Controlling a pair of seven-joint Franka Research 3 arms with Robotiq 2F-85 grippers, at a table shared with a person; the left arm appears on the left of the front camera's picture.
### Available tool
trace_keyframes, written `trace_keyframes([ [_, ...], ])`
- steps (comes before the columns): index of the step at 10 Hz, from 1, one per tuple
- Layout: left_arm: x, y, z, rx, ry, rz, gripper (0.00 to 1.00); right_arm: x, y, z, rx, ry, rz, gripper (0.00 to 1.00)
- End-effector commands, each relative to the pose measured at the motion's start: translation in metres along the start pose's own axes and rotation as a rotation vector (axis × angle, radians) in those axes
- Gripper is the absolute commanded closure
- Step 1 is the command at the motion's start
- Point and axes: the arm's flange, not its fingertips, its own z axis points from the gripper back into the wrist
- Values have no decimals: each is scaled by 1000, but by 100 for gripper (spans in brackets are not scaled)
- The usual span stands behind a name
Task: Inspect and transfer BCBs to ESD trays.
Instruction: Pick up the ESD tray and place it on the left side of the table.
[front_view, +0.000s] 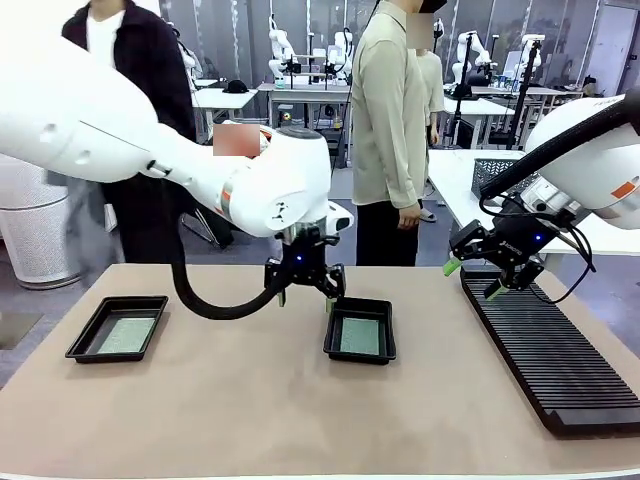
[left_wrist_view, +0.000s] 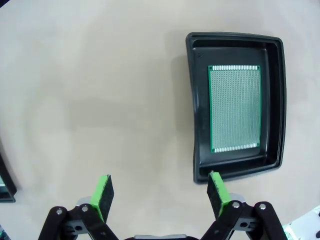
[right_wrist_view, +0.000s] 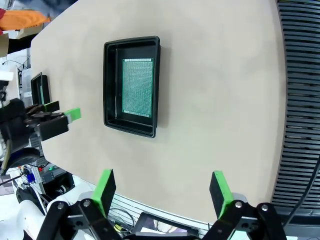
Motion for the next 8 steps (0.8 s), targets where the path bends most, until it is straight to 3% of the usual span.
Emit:
trace_keyframes([
  [1,18,-16,-15,34,-2,15,0,-1,1,2,-10,0,-22,0],
  [8,41,-38,-70,26,-21,21,0,-1,1,2,-10,0,-22,0],
])
